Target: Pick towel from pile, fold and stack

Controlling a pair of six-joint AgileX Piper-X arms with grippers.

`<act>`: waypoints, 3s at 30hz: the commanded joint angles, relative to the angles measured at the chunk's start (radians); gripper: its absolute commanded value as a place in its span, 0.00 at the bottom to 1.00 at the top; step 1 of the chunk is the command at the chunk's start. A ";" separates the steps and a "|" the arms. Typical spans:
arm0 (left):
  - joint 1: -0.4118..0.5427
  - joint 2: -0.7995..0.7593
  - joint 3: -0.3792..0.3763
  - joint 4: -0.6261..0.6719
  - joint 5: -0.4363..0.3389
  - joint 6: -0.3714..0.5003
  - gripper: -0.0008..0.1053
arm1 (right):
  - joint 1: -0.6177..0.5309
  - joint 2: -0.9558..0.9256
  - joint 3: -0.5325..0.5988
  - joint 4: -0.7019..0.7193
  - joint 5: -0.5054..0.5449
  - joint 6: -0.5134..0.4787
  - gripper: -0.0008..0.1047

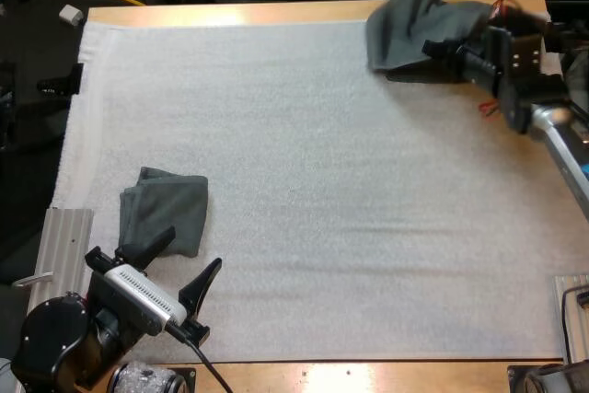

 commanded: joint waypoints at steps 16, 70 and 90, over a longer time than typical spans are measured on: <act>-0.004 0.004 -0.005 -0.008 0.008 -0.008 0.61 | 0.116 -0.529 -0.012 0.347 -0.014 -0.199 0.01; -0.005 0.005 -0.003 0.026 0.016 -0.013 0.62 | 0.327 -0.401 0.273 0.408 0.261 -0.108 0.69; -0.004 0.002 -0.005 0.054 0.017 -0.007 0.62 | 0.325 -0.580 0.220 0.815 0.235 -0.094 0.55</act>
